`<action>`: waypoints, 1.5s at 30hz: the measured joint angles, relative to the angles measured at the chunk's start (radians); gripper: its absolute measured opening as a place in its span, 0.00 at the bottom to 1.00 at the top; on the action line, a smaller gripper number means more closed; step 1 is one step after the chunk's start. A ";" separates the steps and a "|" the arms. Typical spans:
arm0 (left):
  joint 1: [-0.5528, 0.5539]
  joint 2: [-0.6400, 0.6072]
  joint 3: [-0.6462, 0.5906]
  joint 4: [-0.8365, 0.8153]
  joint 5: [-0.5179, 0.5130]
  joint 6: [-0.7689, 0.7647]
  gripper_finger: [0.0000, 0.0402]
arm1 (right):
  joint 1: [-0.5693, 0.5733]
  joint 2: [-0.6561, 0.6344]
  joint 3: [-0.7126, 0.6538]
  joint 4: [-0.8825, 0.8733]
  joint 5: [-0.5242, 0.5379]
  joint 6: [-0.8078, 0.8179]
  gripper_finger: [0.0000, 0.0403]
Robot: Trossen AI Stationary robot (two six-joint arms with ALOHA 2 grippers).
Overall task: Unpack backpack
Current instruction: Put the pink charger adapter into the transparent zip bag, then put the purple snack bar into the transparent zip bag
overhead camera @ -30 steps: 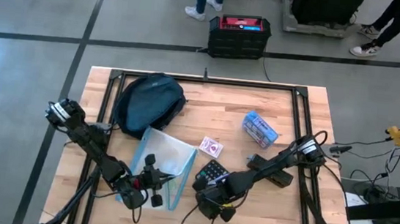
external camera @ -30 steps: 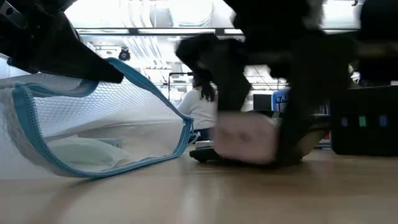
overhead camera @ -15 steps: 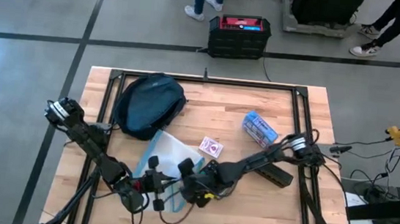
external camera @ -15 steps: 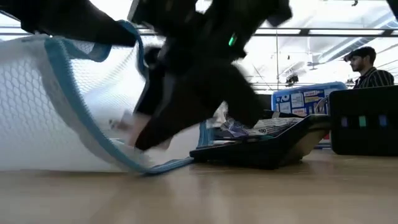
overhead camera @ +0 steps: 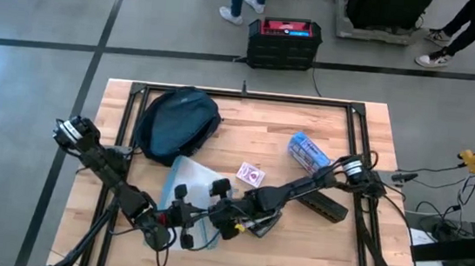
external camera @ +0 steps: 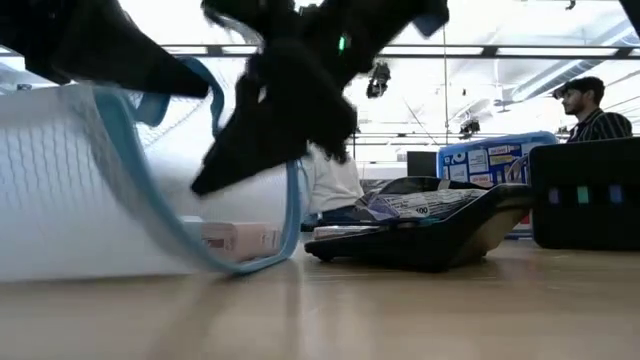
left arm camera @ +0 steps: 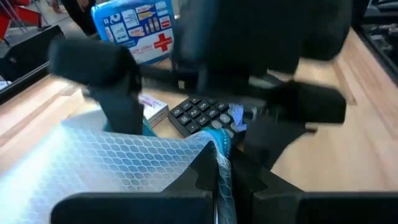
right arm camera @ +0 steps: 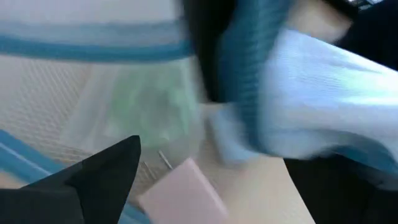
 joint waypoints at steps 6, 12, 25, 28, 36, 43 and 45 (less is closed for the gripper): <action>0.001 0.000 0.000 -0.003 -0.001 0.000 0.00 | 0.019 -0.057 -0.003 -0.140 -0.017 0.087 0.87; 0.001 0.000 -0.003 -0.003 -0.005 0.007 0.00 | 0.024 -0.053 -0.075 -0.128 -0.016 0.230 0.73; 0.001 0.000 -0.006 -0.004 0.069 -0.067 0.00 | 0.063 -0.053 -0.133 -0.083 0.007 0.398 0.03; 0.001 0.000 -0.006 -0.006 0.072 -0.051 0.00 | 0.063 -0.037 -0.135 -0.046 -0.014 0.412 0.04; 0.001 0.000 -0.006 -0.015 0.072 -0.048 0.00 | 0.044 0.077 -0.091 0.166 0.170 0.361 0.00; -0.003 0.000 -0.006 -0.014 0.083 -0.076 0.00 | 0.090 0.018 -0.078 0.050 0.109 0.325 0.00; -0.003 0.000 -0.006 -0.015 0.083 -0.081 0.00 | 0.125 -0.016 -0.078 -0.036 0.049 0.358 0.01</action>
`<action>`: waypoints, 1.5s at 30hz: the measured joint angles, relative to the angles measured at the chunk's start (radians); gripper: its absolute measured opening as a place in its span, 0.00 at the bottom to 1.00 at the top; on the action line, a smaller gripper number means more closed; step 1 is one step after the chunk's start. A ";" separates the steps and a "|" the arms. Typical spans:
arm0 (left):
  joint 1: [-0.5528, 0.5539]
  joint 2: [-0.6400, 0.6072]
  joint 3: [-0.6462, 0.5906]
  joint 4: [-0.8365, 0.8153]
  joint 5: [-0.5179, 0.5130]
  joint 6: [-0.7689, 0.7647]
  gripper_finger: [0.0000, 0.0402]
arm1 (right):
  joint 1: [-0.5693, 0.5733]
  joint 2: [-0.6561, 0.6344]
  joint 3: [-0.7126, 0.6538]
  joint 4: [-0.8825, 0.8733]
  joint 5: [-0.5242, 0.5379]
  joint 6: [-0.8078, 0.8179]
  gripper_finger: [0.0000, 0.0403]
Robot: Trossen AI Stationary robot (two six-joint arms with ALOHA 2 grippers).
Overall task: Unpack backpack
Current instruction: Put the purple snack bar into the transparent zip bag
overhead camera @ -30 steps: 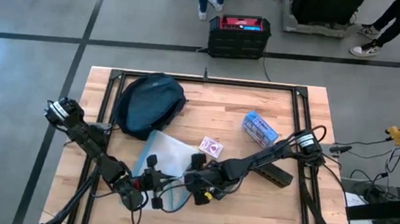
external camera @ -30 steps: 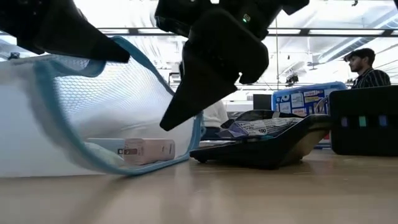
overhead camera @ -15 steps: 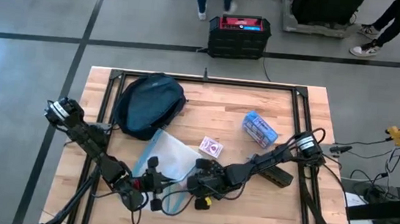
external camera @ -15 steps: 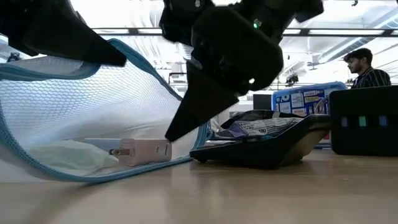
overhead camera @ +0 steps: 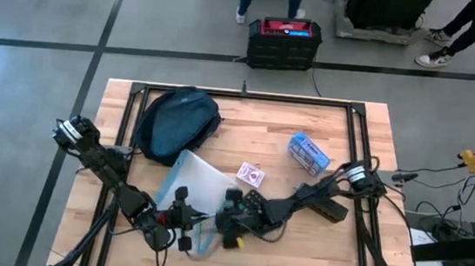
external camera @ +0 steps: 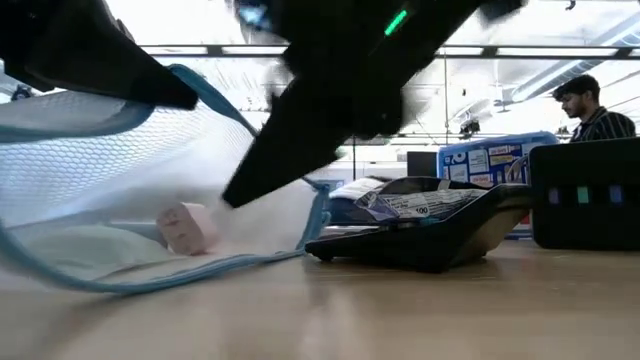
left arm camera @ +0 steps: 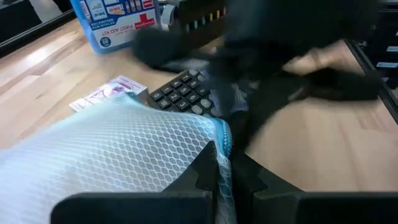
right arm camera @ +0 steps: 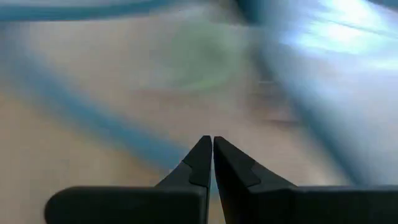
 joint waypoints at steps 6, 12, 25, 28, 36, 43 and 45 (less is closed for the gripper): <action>-0.002 0.000 0.000 -0.001 0.000 -0.049 0.00 | 0.115 -0.123 -0.001 -0.292 0.060 0.166 0.05; -0.002 0.000 -0.007 -0.002 0.000 -0.081 0.00 | 0.161 -0.212 -0.004 -0.527 0.117 0.326 0.26; -0.002 0.001 -0.007 0.004 -0.021 -0.128 0.00 | -0.023 -0.210 -0.073 -0.567 -0.102 0.046 0.75; -0.002 0.001 -0.007 0.004 -0.021 -0.144 0.00 | -0.072 -0.202 -0.087 -0.563 -0.189 -0.022 0.75; -0.002 0.001 -0.007 0.007 -0.023 -0.171 0.00 | -0.095 -0.202 -0.148 -0.490 -0.239 -0.070 0.57; -0.004 0.001 -0.007 0.007 -0.024 -0.186 0.00 | -0.095 -0.198 -0.150 -0.441 -0.229 -0.091 0.21; -0.004 0.001 -0.007 0.007 -0.025 -0.186 0.00 | -0.092 -0.205 -0.141 -0.458 -0.223 -0.094 0.09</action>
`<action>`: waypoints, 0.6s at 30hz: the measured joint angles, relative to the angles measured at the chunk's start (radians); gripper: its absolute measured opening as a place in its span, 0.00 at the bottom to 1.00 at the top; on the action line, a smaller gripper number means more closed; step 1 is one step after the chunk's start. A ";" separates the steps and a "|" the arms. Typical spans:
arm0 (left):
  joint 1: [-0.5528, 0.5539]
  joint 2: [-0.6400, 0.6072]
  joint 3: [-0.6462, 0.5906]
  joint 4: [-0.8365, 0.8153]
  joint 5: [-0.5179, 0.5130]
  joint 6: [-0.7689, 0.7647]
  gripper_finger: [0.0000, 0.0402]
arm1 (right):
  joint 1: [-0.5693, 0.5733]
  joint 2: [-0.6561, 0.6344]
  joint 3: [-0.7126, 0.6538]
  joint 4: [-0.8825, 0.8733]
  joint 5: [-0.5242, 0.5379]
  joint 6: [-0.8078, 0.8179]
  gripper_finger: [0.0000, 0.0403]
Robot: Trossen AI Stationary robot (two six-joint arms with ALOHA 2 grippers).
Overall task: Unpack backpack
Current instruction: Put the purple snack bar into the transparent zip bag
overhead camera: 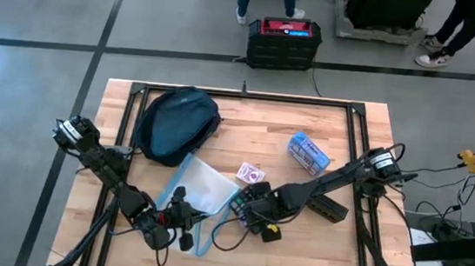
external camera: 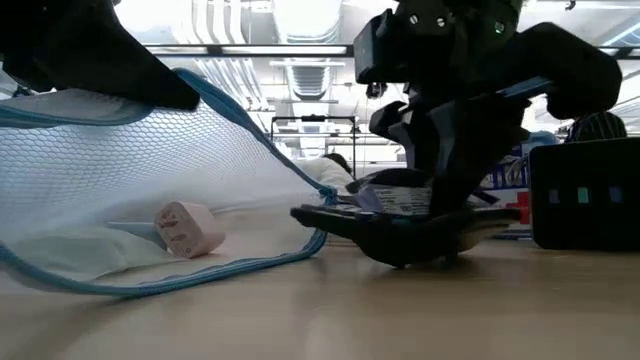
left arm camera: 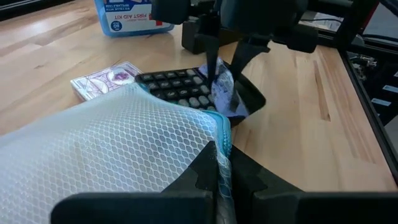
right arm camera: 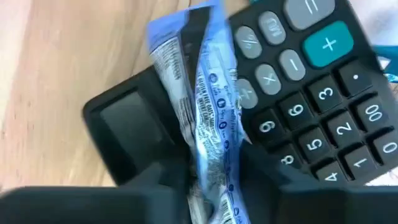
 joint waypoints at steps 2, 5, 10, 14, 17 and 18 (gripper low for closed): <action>0.000 0.000 0.000 0.000 0.000 0.000 0.00 | 0.009 -0.004 0.021 -0.009 0.003 0.000 0.04; 0.000 0.000 0.000 0.001 -0.022 -0.003 0.00 | 0.032 -0.021 0.069 -0.013 0.030 0.003 0.07; 0.000 0.000 0.000 0.029 -0.076 0.000 0.00 | 0.069 -0.016 0.083 0.107 0.068 -0.074 0.04; 0.002 0.000 0.001 0.073 -0.096 0.022 0.00 | 0.081 0.049 0.081 0.306 0.082 -0.178 0.03; 0.002 0.000 0.009 0.089 -0.097 0.033 0.00 | 0.079 0.133 0.080 0.472 0.104 -0.265 0.03; 0.002 0.000 0.012 0.094 -0.097 0.033 0.00 | 0.078 0.163 0.080 0.532 0.130 -0.300 0.03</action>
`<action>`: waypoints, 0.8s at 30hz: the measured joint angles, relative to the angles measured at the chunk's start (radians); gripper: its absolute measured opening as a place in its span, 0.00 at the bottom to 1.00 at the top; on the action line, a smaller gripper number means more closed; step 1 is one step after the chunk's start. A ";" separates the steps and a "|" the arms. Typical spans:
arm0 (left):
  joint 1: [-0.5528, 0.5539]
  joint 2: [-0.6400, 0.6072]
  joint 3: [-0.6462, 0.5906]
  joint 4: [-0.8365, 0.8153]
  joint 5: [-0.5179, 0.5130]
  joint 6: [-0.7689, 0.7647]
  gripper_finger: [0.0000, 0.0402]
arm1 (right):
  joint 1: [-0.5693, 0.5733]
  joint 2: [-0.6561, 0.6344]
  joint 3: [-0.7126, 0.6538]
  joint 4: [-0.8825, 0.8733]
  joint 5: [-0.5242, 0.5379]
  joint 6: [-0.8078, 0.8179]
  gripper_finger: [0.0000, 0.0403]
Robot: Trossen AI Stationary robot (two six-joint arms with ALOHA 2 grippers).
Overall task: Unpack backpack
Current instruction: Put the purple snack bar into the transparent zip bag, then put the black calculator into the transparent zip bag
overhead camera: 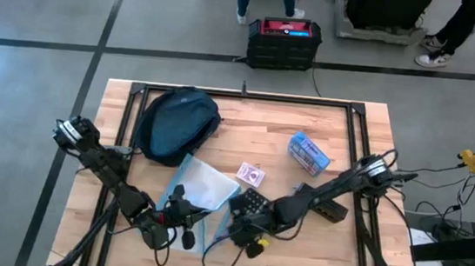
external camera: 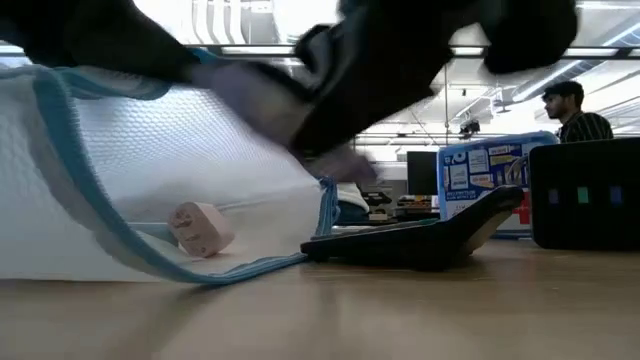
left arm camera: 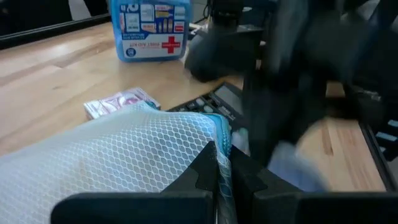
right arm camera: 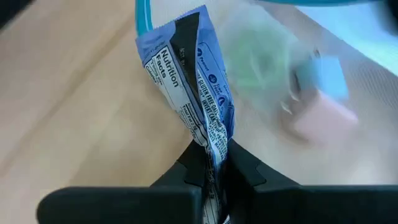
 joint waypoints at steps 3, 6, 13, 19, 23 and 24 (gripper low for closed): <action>-0.001 0.000 0.003 0.002 0.001 0.000 0.00 | -0.002 0.082 0.020 0.134 0.112 -0.117 0.05; -0.001 0.000 0.003 0.003 0.003 -0.002 0.00 | -0.003 0.092 0.029 0.162 0.157 -0.150 0.08; 0.003 0.012 0.003 0.014 -0.002 0.001 0.00 | -0.009 0.148 0.110 0.154 0.205 -0.132 0.46; 0.011 0.064 0.001 0.045 0.006 -0.025 0.00 | 0.001 0.102 0.108 0.058 0.228 -0.096 0.69; 0.009 0.086 0.001 0.075 0.030 -0.028 0.00 | 0.024 0.057 0.107 -0.071 0.238 -0.029 0.71; 0.009 0.090 0.001 0.080 0.032 -0.028 0.00 | 0.031 0.044 0.107 -0.107 0.238 -0.002 0.71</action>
